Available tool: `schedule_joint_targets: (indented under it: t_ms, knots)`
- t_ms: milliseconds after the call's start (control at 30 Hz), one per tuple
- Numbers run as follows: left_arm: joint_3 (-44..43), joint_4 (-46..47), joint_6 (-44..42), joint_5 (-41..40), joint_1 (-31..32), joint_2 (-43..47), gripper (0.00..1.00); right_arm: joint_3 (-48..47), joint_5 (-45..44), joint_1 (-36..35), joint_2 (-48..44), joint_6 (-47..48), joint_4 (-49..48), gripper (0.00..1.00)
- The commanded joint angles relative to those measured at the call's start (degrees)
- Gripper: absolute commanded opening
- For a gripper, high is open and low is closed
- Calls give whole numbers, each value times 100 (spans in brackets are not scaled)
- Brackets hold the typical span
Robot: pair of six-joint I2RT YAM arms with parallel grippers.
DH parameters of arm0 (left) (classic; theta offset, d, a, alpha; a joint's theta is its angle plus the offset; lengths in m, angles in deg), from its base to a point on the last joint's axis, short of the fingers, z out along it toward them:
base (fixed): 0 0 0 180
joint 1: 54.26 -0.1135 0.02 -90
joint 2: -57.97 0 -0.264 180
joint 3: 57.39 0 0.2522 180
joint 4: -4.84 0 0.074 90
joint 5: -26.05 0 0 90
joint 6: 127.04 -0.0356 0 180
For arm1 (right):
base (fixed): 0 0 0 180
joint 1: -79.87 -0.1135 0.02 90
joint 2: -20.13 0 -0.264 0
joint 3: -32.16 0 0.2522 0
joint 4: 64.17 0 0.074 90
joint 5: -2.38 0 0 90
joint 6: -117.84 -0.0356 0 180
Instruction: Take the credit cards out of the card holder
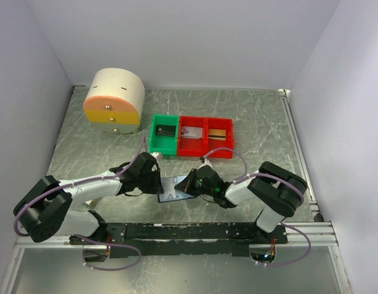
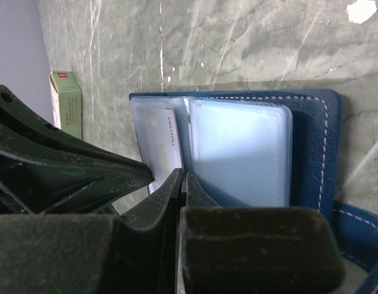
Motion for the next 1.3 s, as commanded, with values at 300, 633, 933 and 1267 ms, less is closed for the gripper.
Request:
schedule_joint_targets:
  t_ms: [300, 633, 933, 1267]
  knots:
    - [-116, -143, 1, -193, 95, -65, 18, 72, 96, 58, -119, 131, 62, 4]
    - [-150, -173, -19, -193, 103, -65, 17, 21, 329, 57, 173, 133, -280, 15]
    - [-162, -205, -21, -219, 102, -39, 17, 87, 87, 60, -84, 153, 27, 4]
    - [-169, -198, -37, -183, 106, -42, 17, 196, 19, 78, -206, 120, -1, 6]
